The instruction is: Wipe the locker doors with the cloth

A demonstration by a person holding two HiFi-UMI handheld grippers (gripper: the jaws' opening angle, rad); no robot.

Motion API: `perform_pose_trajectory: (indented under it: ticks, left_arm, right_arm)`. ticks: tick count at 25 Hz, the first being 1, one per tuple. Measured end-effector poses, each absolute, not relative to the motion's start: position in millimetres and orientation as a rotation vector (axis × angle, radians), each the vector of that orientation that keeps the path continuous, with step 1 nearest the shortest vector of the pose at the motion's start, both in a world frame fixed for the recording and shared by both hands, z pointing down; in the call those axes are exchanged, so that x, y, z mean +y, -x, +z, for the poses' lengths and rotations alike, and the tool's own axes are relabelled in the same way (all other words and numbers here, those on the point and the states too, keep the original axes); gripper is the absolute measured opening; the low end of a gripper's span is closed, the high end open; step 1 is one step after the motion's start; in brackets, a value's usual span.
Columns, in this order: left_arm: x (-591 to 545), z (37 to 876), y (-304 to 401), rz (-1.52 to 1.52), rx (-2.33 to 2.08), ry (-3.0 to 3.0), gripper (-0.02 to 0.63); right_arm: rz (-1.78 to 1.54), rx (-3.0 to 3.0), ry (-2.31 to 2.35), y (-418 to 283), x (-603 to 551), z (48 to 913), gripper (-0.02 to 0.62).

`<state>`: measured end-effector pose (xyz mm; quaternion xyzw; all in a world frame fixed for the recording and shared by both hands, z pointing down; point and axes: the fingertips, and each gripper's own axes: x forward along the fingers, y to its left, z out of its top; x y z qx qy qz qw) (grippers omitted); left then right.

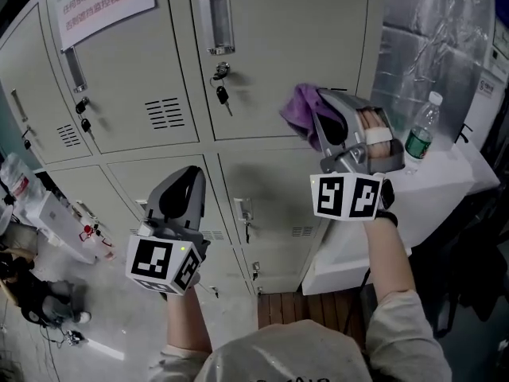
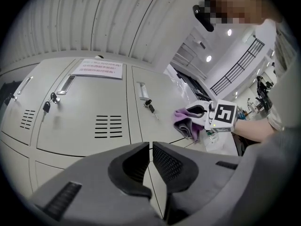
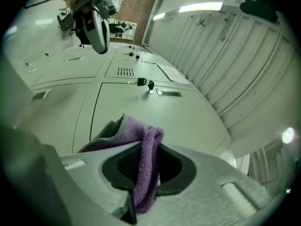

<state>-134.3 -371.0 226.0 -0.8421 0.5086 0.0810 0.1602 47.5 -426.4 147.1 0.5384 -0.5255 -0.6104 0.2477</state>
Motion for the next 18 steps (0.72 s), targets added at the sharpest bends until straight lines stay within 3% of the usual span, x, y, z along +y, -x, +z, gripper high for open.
perform_pose_trajectory:
  ticks: [18]
  left_arm:
    - [-351.8,244.3,119.8,0.269,1.433,2.459,0.018]
  right_arm:
    - [-1.516,-1.470,-1.725,-130.1,-423.6,151.6,0.049]
